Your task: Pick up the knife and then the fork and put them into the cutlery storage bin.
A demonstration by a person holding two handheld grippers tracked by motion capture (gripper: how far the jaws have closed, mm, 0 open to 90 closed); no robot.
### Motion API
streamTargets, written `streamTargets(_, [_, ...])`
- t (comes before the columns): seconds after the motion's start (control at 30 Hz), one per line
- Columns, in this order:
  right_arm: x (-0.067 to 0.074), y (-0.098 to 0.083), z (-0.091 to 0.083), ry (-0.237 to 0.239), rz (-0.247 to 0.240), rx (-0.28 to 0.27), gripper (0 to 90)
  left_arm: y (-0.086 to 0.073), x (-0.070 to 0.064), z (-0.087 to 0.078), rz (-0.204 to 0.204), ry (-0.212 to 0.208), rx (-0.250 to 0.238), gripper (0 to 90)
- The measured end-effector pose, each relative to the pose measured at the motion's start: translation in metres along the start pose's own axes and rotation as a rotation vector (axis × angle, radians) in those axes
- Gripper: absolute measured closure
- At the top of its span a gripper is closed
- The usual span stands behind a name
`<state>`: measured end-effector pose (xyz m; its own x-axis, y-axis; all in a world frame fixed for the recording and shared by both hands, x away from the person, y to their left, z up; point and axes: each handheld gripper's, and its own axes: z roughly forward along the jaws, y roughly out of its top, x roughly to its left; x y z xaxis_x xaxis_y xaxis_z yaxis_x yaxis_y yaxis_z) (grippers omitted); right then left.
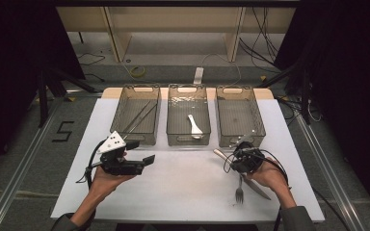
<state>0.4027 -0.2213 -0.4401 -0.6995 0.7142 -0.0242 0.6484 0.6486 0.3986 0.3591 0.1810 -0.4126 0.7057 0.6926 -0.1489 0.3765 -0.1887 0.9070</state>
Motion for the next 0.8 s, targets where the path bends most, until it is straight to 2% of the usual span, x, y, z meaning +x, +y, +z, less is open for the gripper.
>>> streamTargets(0.27, [-0.003, 0.0, -0.012, 0.004, -0.002, -0.045, 80.3, 0.0, 0.001, 0.0, -0.006, -0.002, 0.0, 16.7])
streamTargets(0.8, [-0.02, -0.001, -0.039, 0.029, 0.063, -0.153, 80.3, 0.0, 0.002, -0.002, -0.016, 0.003, -0.007, 16.7])
